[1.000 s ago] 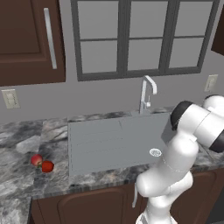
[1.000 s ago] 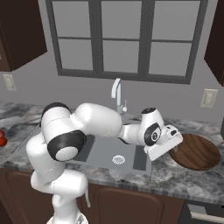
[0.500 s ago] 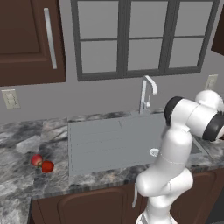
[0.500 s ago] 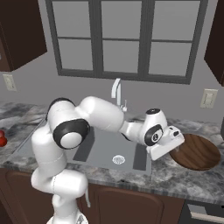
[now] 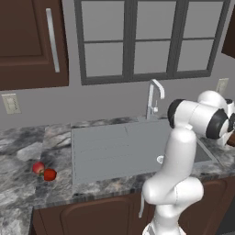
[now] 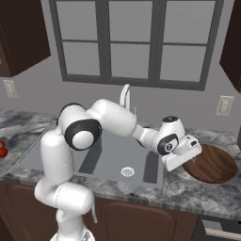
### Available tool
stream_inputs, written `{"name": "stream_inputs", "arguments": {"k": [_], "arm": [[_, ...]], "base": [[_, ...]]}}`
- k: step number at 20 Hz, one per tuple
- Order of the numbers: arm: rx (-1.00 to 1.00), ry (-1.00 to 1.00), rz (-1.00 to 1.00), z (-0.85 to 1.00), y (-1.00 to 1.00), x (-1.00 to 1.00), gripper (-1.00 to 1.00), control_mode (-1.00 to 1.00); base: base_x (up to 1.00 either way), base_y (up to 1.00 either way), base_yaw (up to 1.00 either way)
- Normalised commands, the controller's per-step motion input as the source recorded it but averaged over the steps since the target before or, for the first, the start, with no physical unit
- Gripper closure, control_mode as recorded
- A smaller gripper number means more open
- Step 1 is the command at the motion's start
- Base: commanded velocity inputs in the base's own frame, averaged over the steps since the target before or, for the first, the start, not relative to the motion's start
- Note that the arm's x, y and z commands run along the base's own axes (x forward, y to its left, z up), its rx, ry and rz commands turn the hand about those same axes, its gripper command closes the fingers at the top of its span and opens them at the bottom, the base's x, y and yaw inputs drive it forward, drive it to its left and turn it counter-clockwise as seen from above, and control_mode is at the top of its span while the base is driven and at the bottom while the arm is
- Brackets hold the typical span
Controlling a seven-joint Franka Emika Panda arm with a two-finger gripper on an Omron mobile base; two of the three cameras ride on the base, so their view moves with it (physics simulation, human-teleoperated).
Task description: Remove the bell pepper and apple from the sink. Then move the bowl and cup from the counter to the sink for washing.
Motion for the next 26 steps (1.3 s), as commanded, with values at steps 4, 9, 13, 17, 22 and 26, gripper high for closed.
{"name": "stream_inputs", "arguments": {"k": [4, 9, 13, 17, 22, 26], "arm": [[0.01, 0.0, 0.0, -0.13, -0.1, 0.14, -1.0, -1.0], [0.02, 0.0, 0.0, -0.12, -0.09, 0.13, -1.0, -1.0], [0.05, 0.0, 0.0, -0.12, -0.08, 0.0, -1.0, -1.0], [0.03, 0.0, 0.0, -0.1, -0.05, 0.0, -1.0, -1.0], [0.03, 0.0, 0.0, -0.09, -0.07, 0.0, -1.0, -1.0], [0.02, 0.0, 0.0, -0.06, -0.02, 0.0, 1.0, -1.0]], "base": [[0.0, 0.0, 0.0], [0.0, 0.0, 0.0], [0.0, 0.0, 0.0], [0.0, 0.0, 0.0], [0.0, 0.0, 0.0], [0.0, 0.0, 0.0]]}}
